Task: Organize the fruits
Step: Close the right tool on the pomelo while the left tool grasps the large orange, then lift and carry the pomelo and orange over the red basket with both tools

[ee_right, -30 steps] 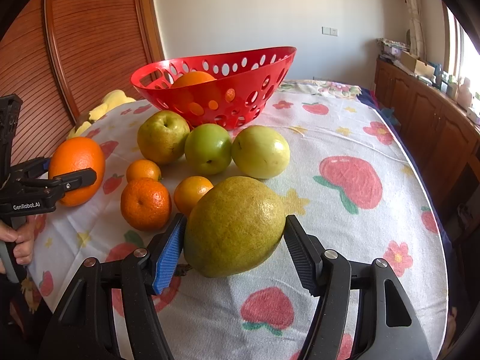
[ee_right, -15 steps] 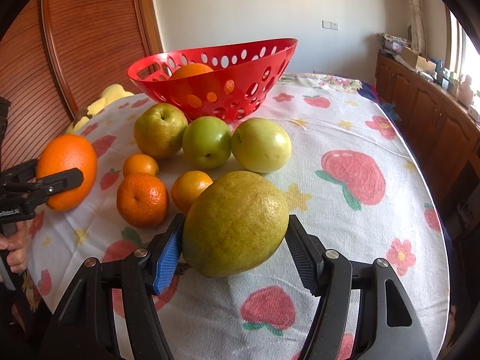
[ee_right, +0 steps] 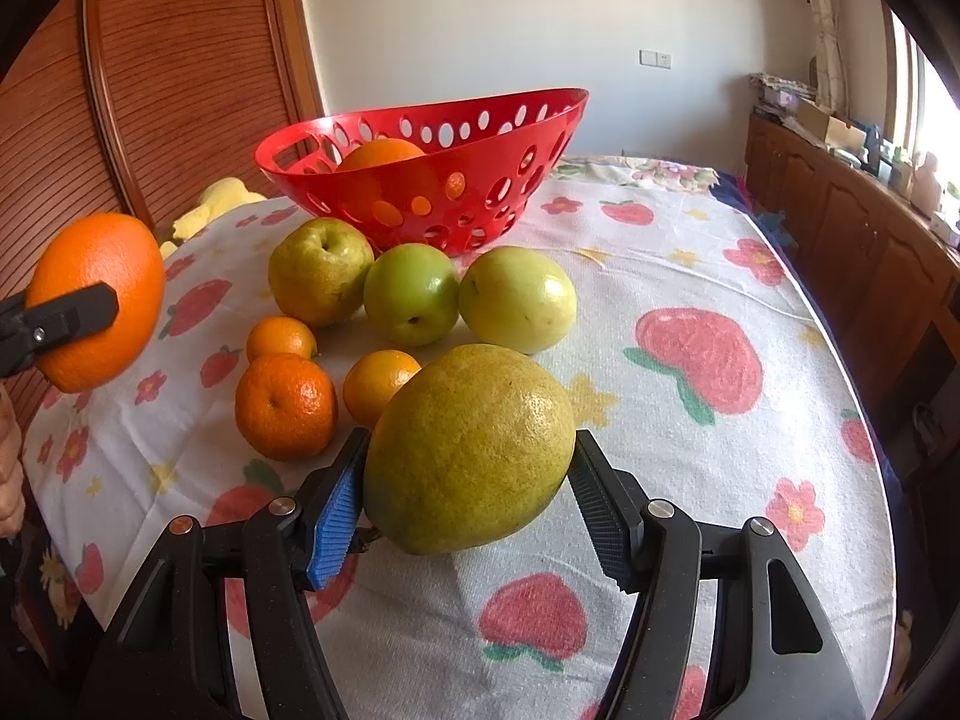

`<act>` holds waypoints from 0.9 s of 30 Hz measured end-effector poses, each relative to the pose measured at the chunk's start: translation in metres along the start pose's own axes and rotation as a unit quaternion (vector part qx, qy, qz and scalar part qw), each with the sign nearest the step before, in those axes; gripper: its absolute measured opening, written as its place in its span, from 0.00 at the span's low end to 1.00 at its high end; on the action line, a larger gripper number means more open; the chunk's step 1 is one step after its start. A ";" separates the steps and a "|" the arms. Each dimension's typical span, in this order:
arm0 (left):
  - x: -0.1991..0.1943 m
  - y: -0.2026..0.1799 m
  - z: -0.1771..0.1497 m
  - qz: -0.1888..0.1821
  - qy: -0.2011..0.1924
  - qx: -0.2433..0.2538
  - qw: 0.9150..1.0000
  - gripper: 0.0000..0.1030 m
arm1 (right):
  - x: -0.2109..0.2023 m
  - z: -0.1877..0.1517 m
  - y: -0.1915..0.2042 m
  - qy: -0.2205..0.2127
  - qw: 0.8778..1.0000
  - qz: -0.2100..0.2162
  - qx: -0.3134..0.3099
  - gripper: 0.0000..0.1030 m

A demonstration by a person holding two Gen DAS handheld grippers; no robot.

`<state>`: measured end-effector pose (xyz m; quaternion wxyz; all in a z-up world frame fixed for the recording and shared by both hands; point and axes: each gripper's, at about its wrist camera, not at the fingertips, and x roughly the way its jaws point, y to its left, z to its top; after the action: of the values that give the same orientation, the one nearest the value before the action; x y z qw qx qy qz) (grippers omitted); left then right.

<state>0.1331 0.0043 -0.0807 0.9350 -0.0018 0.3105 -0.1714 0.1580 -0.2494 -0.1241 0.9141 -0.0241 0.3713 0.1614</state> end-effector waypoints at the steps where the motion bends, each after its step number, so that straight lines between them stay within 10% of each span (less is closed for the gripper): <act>1: -0.001 -0.001 0.001 -0.001 -0.002 0.001 1.000 0.80 | -0.001 0.000 0.001 -0.003 1.000 -0.001 -0.001 0.65; 27: 0.017 -0.003 0.083 -0.009 -0.040 0.033 0.999 0.80 | -0.025 0.108 -0.002 -0.068 0.995 0.018 -0.069 0.65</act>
<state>0.1938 -0.0124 -0.0233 0.9445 0.0192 0.2673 -0.1897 0.2144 -0.2403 -0.0294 0.9302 -0.0692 0.2970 0.2042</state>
